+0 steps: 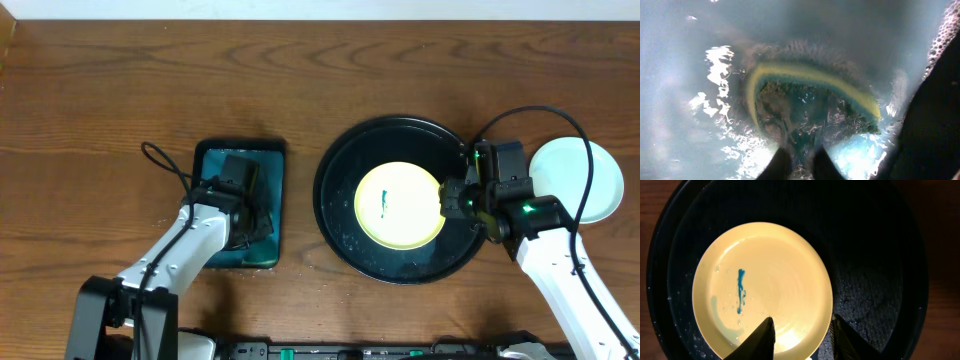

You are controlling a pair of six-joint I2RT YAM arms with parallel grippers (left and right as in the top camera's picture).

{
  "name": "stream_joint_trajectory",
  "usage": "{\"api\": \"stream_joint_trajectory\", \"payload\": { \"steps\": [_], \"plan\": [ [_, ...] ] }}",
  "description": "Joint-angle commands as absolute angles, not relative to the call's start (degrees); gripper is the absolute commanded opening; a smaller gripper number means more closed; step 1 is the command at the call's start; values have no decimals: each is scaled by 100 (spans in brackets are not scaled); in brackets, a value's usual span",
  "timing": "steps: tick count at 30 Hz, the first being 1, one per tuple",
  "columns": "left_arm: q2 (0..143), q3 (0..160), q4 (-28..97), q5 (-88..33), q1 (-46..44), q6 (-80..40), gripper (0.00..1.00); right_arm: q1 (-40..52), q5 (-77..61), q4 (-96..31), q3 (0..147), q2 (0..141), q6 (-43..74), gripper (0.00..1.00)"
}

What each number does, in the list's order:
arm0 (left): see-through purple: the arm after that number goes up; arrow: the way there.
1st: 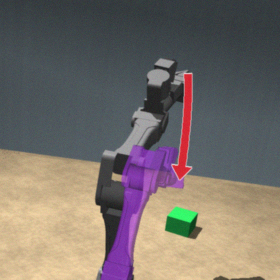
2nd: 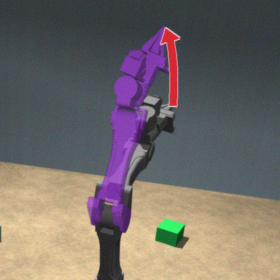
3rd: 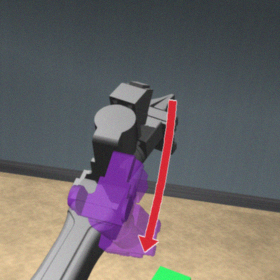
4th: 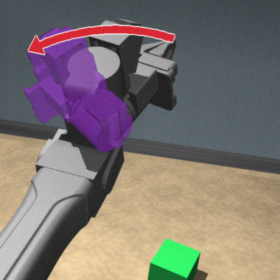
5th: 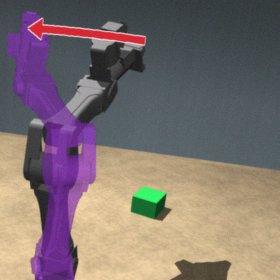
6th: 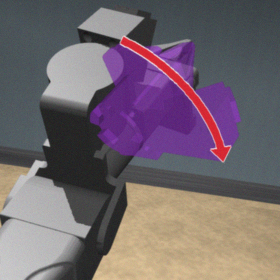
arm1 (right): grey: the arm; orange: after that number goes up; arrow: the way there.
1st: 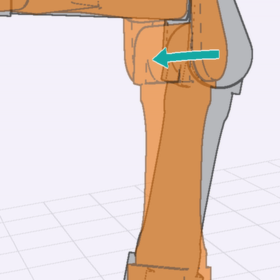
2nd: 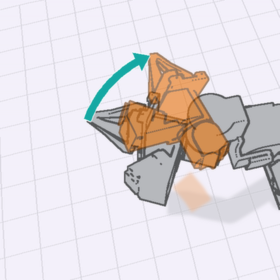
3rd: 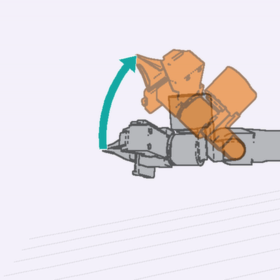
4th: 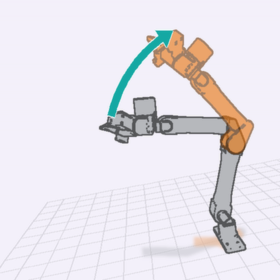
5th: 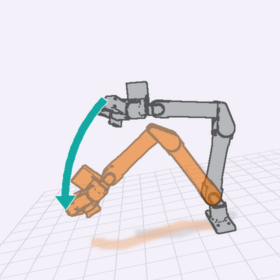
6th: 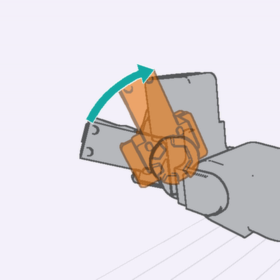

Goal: Clean dirty plates on tray and stack at the side
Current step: 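Pick up the green sponge from the water tray with left gripper, then scrub the yellow plate with the sponge held by left gripper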

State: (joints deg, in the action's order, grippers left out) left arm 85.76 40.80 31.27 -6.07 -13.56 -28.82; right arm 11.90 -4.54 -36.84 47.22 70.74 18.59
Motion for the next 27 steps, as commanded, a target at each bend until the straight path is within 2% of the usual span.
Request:
{"api": "stream_joint_trajectory", "payload": {
  "steps": [1, 5, 13, 22, 24, 27],
  "plan": [
    [8840, 3909, 3197, -628, -1378, -2963, 7, 1243, -493, -3712, 4797, 7050, 1796, 35],
    [8685, 4488, 3881, -626, -1380, -2851, 8, 1243, -301, -3680, 4720, 7050, 1798, 35],
    [8512, 6683, 5533, -930, -1649, -2399, 7, 1240, -283, -3138, 4241, 7387, 1824, 32],
    [8687, 7089, 4508, -1153, -2987, -2593, 7, 1240, -283, -2340, 4088, 8519, 1839, 35],
    [8842, 7052, 4239, -1151, -3251, -2799, 7, 1236, -281, -2187, 4088, 8744, 1839, 30],
    [9214, 7046, 3848, -1153, -3579, -3039, 7, 1208, -281, -2036, 4088, 9000, 1863, 12]
  ]
}}
